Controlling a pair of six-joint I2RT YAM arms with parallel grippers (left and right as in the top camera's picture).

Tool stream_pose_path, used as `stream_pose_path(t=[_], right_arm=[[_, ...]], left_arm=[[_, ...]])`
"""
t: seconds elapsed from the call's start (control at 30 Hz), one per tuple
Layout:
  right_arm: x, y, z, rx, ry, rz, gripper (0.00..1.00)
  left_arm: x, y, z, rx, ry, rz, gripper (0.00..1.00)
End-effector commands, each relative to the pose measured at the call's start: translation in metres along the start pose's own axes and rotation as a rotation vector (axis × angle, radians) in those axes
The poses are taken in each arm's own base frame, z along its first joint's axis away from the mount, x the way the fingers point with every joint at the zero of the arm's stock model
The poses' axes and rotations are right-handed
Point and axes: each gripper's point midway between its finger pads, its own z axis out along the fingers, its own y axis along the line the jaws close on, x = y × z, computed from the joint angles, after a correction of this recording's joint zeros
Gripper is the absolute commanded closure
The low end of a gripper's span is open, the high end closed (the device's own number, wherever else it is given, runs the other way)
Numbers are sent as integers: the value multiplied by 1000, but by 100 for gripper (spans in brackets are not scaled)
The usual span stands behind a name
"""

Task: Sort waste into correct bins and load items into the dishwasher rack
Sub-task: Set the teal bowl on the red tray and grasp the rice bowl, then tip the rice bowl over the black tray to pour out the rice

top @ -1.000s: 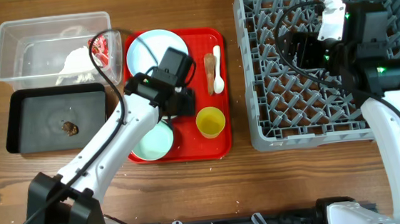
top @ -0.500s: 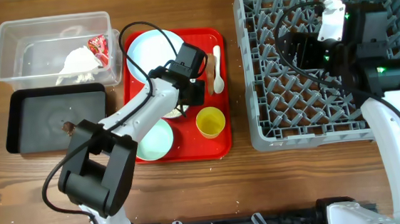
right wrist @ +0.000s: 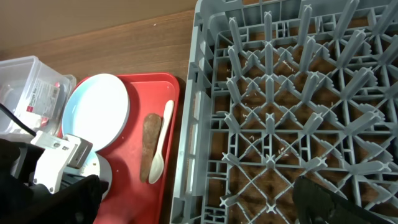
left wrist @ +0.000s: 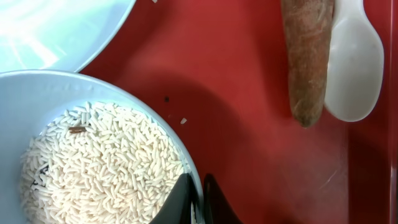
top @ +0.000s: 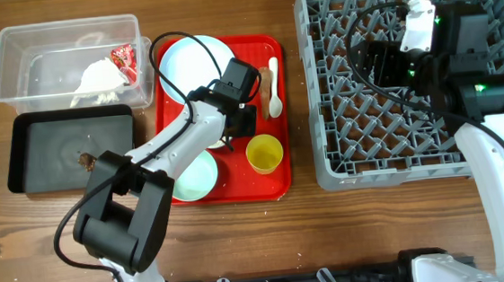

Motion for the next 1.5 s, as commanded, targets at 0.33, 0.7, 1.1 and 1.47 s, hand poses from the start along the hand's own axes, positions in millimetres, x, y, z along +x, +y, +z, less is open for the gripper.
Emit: stream_pose_path(t=[0.33, 0.7, 1.1, 1.47], right_arm=[[-7, 5, -1, -14, -11, -7, 0], [-2, 4, -1, -11, 6, 1, 0], [0, 4, -1, -11, 14, 4, 0], [0, 4, -1, -10, 17, 6, 0]], left_arm=[[-37, 51, -156, 47, 60, -259, 96], [-4, 208, -176, 474, 36, -546, 96], [14, 246, -165, 1002, -428, -682, 96], [11, 269, -200, 1166, -549, -812, 96]])
